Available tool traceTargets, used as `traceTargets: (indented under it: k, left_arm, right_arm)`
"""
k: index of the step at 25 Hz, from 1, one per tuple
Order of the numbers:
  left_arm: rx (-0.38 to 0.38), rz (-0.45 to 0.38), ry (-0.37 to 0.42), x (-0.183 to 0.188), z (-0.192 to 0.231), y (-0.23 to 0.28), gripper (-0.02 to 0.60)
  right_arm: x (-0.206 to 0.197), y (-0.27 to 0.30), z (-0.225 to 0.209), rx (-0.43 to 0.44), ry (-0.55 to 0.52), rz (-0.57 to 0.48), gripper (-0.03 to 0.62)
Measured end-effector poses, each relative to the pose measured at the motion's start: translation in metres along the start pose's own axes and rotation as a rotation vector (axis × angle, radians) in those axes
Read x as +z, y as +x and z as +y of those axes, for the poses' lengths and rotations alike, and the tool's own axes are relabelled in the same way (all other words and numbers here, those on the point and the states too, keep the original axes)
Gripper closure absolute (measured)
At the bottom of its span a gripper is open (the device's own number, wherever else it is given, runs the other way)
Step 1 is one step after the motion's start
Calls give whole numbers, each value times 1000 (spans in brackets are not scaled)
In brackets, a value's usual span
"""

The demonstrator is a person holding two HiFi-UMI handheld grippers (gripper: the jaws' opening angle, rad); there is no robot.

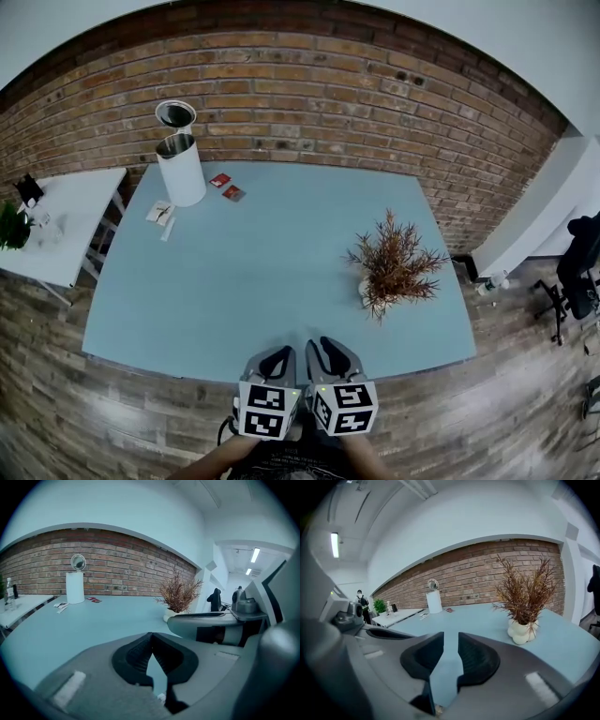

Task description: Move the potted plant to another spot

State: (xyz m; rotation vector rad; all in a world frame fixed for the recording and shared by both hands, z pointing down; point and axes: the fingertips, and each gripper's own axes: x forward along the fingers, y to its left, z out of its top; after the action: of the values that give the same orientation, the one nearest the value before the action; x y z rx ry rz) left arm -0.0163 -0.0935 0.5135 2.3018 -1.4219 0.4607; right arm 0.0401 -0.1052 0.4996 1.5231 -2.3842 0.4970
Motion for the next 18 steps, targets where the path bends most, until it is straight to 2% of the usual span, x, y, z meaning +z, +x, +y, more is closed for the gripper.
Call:
traceTargets:
  k: [5,13,18]
  left_arm:
    - [29,-6,-32,-8,14,-13,583]
    - [64,2,-50,-17,32,-28,584]
    - [49,-2,-43,-16,30,-29,586]
  right_arm:
    - [-7,-4,15,-3,-16,13,588]
    - [-18,-5,33,14,-28,34,589]
    - [-17,-5,35,11,-29,33,588]
